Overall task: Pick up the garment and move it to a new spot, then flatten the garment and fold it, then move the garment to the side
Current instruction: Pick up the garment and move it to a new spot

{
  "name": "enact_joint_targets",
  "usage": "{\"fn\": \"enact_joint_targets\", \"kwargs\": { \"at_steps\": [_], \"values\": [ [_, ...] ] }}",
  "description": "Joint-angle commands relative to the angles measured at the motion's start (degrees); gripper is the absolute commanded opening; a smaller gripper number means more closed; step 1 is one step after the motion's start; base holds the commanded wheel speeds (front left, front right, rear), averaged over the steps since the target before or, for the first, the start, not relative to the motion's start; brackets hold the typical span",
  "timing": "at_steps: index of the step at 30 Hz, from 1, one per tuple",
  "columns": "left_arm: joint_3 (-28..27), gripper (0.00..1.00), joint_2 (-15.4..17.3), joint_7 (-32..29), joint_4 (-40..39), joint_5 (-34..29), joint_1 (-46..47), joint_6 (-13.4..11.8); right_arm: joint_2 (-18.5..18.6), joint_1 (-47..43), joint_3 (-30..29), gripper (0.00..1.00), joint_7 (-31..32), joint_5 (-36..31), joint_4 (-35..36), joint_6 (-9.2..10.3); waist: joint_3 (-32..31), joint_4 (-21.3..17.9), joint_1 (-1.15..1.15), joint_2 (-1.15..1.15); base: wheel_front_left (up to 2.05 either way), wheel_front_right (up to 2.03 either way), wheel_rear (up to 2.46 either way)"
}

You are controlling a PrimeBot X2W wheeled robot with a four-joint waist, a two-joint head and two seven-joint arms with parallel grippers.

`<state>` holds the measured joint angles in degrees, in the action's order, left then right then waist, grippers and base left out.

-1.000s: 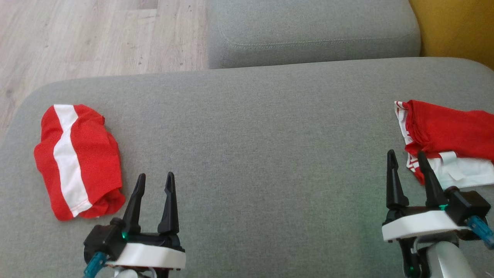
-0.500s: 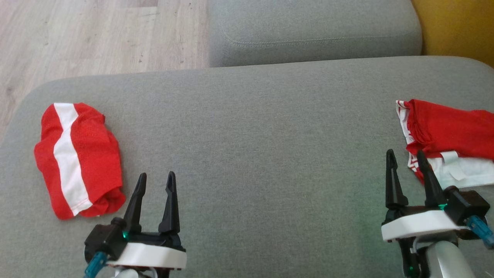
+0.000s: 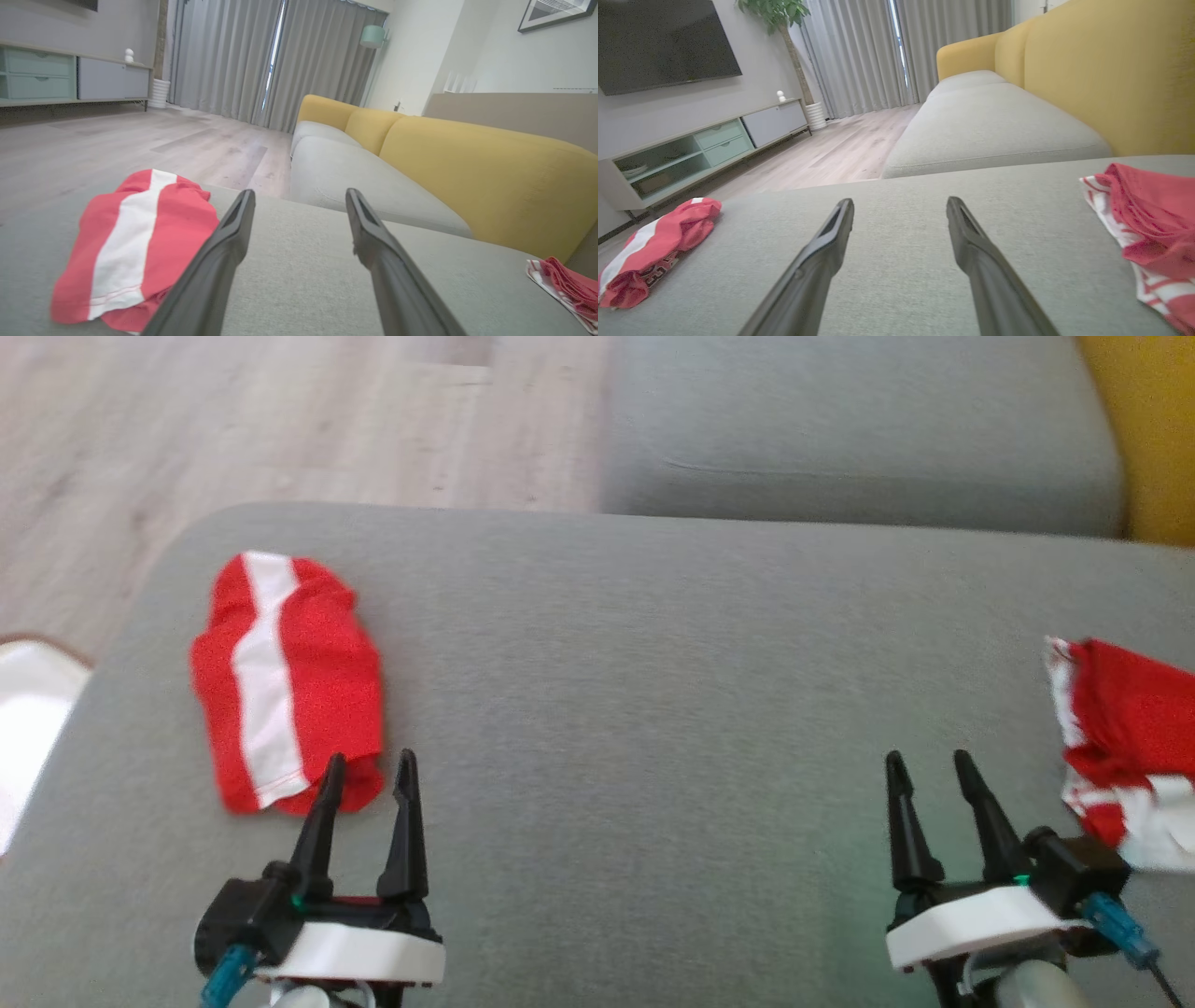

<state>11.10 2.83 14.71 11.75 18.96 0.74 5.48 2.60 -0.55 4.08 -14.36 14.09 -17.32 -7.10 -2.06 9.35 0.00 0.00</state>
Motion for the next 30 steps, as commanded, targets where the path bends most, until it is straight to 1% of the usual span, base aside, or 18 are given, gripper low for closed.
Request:
{"fn": "enact_joint_targets", "kwargs": {
  "at_steps": [1, 10, 16, 24, 30],
  "values": [
    [-2.51, 1.00, 0.05, 0.29, -2.15, -0.67, 1.42, -0.25, 0.28, 2.07, 2.06, 1.00, -0.63, 0.61, 2.10, -0.39, -0.94, 3.15, 0.00, 0.00, 0.00, 0.00, 0.00],
    [-5.18, 1.00, 0.05, 0.29, -2.17, -1.71, 0.25, -0.24, 0.28, 1.66, 4.15, 1.00, -0.63, 2.03, 2.30, -0.39, -1.97, 9.37, 0.00, 0.00, 0.00, 0.00, 0.00],
    [-6.19, 1.00, 0.05, 0.29, -2.19, -1.86, -0.24, -0.18, 0.28, 1.23, 4.46, 1.00, -0.63, 2.19, 2.01, -0.39, -2.39, 11.93, 0.00, 0.00, 0.00, 0.00, 0.00],
    [-7.52, 1.00, 0.05, 0.29, -2.24, -2.10, -0.14, 0.02, 0.28, 1.03, 5.03, 1.00, -0.63, 2.48, 1.95, -0.39, -2.44, 12.90, 0.00, 0.00, 0.00, 0.00, 0.00],
    [-10.16, 1.00, 0.40, 0.29, -2.06, -3.33, 2.03, 0.57, 0.28, 1.65, 4.88, 1.00, -0.63, 1.89, 2.23, -0.39, -0.89, 10.98, 0.00, 0.00, 0.00, 0.00, 0.00]
  ]
}}
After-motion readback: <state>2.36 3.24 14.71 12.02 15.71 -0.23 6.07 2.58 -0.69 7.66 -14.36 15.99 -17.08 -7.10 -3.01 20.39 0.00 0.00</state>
